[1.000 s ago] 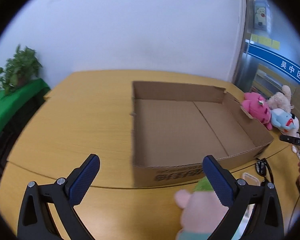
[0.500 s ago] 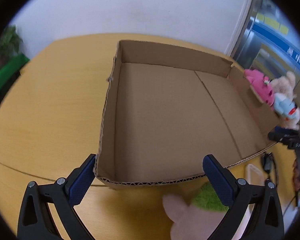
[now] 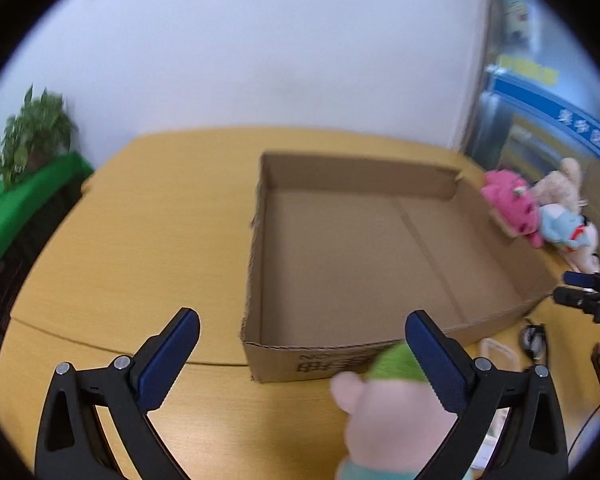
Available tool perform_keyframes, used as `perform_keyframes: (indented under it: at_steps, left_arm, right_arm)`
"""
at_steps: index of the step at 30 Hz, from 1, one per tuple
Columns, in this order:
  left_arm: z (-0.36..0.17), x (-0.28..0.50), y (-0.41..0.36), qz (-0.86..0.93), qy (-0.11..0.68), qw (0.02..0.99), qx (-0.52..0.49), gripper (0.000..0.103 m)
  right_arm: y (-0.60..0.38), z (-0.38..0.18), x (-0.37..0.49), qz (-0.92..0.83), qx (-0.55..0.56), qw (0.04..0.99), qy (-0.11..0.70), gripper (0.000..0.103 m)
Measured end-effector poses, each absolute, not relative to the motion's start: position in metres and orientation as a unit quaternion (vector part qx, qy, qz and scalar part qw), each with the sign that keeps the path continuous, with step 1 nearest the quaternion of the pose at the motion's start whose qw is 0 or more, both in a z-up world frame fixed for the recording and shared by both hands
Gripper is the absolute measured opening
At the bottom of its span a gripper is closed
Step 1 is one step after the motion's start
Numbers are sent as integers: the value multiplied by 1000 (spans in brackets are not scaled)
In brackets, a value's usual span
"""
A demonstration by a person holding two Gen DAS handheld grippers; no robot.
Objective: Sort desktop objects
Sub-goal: 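Move the left tool toward the black UGREEN box on the table, then close the left tool on the black UGREEN box and lift it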
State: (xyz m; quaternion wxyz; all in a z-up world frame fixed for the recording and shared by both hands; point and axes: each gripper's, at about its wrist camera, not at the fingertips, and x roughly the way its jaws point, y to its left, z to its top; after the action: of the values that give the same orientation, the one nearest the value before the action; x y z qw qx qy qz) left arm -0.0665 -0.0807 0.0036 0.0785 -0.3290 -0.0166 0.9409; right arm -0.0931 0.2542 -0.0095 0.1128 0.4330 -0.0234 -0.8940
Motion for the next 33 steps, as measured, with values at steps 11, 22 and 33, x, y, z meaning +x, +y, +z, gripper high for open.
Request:
perform_keyframes:
  at_steps: [11,22,33]
  left_arm:
    - [21,39,-53,945,-17,149,-291,103]
    - [-32,75,-20,853,-76,294,-424,103]
    - [-41,105,-20,837,-89,309,-443,103]
  right_arm:
    - [213,-8,28,-852,431,297,-4,103]
    - [195,-89,131,-756,546,359,43,102]
    - [171,-88,183,-840,421,295,174,103]
